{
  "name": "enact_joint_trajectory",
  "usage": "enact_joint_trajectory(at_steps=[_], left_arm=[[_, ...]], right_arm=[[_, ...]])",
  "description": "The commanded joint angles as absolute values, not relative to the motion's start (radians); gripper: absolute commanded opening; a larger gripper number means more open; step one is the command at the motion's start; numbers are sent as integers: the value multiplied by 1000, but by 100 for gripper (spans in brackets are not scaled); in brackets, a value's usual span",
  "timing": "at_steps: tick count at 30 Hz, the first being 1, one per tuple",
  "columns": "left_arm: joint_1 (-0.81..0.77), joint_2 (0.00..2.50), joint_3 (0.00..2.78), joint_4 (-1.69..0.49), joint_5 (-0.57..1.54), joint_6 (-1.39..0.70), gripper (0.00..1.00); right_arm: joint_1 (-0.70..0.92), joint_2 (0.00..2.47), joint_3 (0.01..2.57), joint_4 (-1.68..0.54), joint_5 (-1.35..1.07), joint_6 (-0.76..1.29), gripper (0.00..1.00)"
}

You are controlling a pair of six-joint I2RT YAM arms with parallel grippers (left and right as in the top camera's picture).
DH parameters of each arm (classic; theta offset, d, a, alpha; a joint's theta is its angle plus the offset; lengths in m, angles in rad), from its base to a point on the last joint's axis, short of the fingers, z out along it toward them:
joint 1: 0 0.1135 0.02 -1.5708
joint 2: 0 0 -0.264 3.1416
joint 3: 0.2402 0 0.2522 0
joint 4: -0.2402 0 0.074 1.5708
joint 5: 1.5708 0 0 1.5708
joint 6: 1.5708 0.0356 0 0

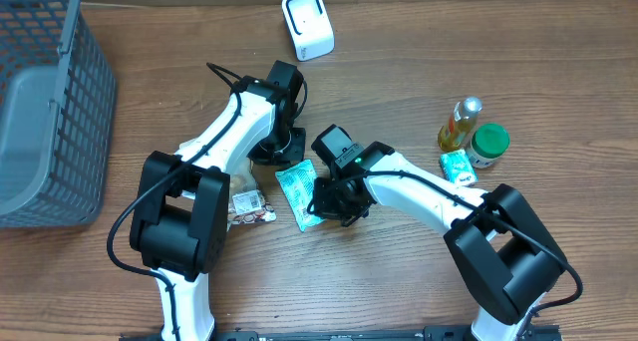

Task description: Scan the item barcode

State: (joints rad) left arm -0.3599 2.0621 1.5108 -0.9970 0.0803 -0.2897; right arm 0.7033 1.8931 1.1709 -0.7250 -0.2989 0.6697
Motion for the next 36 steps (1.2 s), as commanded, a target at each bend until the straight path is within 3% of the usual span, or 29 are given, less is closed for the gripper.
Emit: enact_joint_trajectory(at_steps=[1,6,8,11,14,16,24,31,36], left_arm=[[-366,2069,1500,-994,82,-296,4],[-319,2067,1563,-1069,233,-237,4],[-282,2067,1591,-1087,353,-149,10],[-240,2068,1592,-1097,392,-105,28],[-199,2068,1592,-1130,394,-2,63],[-194,2068,1591,-1129,393,84,73],[-224,2084,1589,-1105,393,135,75],[-252,2156,1587,-1107,393,134,66],[-252,2181,1587,-1107,393,134,66]], right_arm=[[723,1863,1157,-691,-288,681,5],[724,1863,1157,-655,-263,681,5],[724,1863,1157,-658,-251,681,5],[724,1863,1156,-659,-250,681,5],[724,1863,1155,-670,-252,683,5],[725,1863,1145,-674,-264,716,5],[725,1863,1123,-659,-276,737,5],[717,1863,1123,-659,-228,736,9],[675,1863,1123,-657,-214,729,9]])
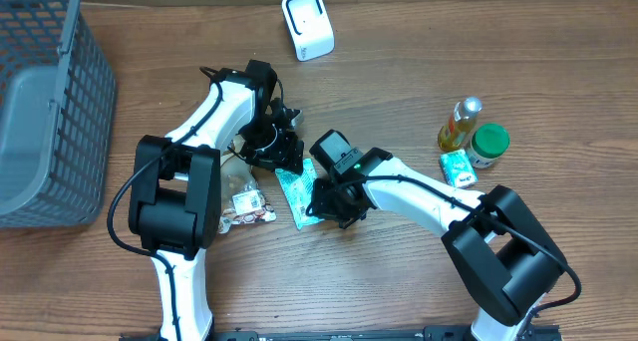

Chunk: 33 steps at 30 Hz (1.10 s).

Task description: Scan the item barcode

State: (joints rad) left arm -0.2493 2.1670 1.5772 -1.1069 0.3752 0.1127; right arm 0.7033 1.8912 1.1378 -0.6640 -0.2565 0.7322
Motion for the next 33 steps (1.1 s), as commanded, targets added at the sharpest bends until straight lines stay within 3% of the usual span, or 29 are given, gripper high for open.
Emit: enact_joint_trajectory(at_steps=[1,17,24,28,31,33], left_arm=[[-252,2181,1587,-1106,393,134,67],[-252,2181,1571,-1171,469,127,72],[-256,2182,1430,-1015,470,53,72],[-256,2182,1409,-993,544,38,51],[-255,2182,1409,-1000,555,38,40],[-255,2182,1409,-1010,555,38,38]], right_arm=[[659,1863,1123,-658,-214,725,9],[609,1863,1123,-663,-231,699,9],[611,1863,1123,-663,-248,699,9],[610,1863,1123,-662,-248,699,9],[611,1863,1123,-664,-249,699,9],[610,1863,1123,-666,-249,699,9]])
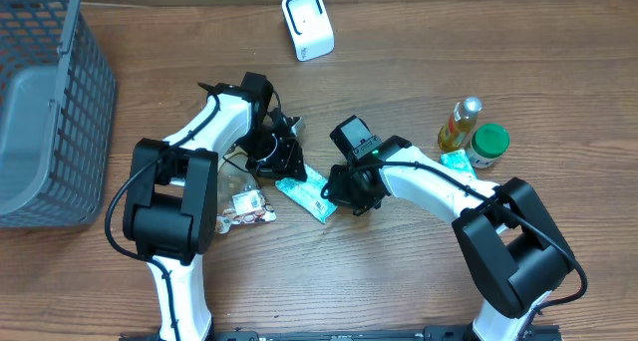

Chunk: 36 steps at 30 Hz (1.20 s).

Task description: Scan the item barcode

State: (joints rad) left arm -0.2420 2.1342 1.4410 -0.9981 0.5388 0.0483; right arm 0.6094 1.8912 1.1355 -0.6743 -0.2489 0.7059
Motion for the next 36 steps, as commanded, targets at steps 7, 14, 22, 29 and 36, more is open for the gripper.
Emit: enact_joint_trajectory(at_steps=[7,14,22,29,36], left_arm=[[-249,2182,1414,-1020,555,48,33],[-231,2182,1422,-1020,602,49,38],[-231,2182,1422,-1022,603,49,41],[-231,2182,1422,-1051,590,49,53],[-233,2182,1422,-1095,559,49,59]], right_arm=[[601,1863,1169,-661,-297,664,13],[608,1863,1313,-839,-308,594,20],[673,1863,1191,-742,-266,672,21],[675,1864,1103,-643,-255,711,20],[675,1864,1103,-628,-268,711,19]])
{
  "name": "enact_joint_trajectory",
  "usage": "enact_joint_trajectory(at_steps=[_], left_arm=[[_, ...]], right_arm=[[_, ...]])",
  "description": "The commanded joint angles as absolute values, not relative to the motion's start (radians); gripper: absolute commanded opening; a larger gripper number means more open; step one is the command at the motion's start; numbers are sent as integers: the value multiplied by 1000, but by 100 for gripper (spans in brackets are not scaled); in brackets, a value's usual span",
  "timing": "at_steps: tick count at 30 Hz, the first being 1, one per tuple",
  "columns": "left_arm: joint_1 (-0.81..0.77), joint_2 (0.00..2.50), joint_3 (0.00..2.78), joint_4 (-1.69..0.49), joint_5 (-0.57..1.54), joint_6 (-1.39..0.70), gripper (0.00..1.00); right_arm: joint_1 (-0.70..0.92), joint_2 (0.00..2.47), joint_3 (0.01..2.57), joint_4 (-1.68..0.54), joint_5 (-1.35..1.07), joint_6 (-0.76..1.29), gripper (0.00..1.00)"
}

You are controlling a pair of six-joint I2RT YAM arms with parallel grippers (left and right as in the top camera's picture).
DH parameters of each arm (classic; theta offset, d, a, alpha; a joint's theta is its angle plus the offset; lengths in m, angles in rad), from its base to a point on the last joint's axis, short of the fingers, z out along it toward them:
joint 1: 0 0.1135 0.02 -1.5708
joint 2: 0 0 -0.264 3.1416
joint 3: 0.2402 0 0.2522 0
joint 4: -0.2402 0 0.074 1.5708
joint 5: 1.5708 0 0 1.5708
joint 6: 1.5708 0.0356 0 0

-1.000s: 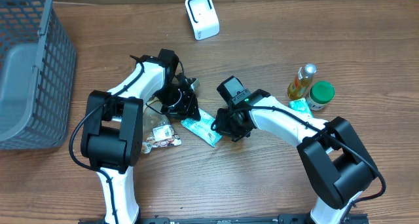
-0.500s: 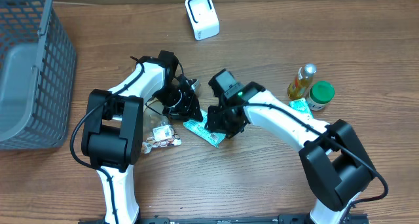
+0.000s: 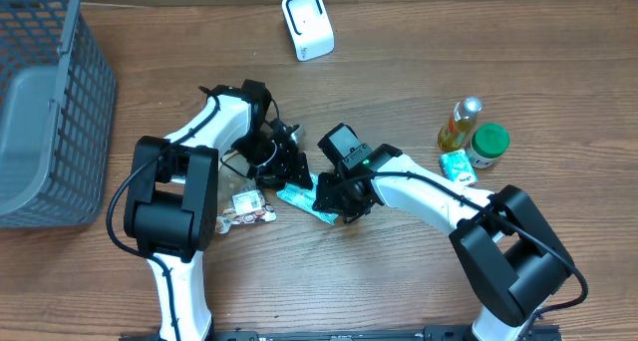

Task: Scan the item barcode
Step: 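Lift the wipes pack with both grippers holding its two ends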

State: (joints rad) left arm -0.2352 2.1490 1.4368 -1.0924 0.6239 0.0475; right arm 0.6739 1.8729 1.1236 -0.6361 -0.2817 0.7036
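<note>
A green packet lies flat on the wooden table, just right of centre. My right gripper is down on its right end and looks shut on it. My left gripper sits at the packet's upper left edge, its jaws hidden under the wrist. The white barcode scanner stands at the far edge of the table, well away from the packet.
A grey mesh basket fills the left side. A snack packet lies by the left arm. At the right stand a yellow bottle, a green-lidded jar and a small green box.
My right gripper and the green packet have shifted a little to the left and nearer. The left gripper has come down slightly, closer to the packet's upper left edge.
The packet first lay upright between both grippers, with the right gripper on its lower right. The left arm then swung left and its gripper came round to the packet's top. The packet was then turned crosswise with the right gripper at its right end, and now both grippers meet at it.
</note>
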Motion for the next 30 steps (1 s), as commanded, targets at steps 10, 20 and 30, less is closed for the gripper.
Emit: enact_joint_trajectory(at_steps=[10,20,30], left_arm=[[-254,2182,1422,-1070,570,48,4],[-154,2155,1557,-1162,702,121,4],[-143,2024,1712,-1254,1047,360,4]], right_arm=[[672,1859,1131,-628,-274,701,10],[560,1629,1304,-822,-271,505,22],[482,1601,1295,-918,-376,400,50]])
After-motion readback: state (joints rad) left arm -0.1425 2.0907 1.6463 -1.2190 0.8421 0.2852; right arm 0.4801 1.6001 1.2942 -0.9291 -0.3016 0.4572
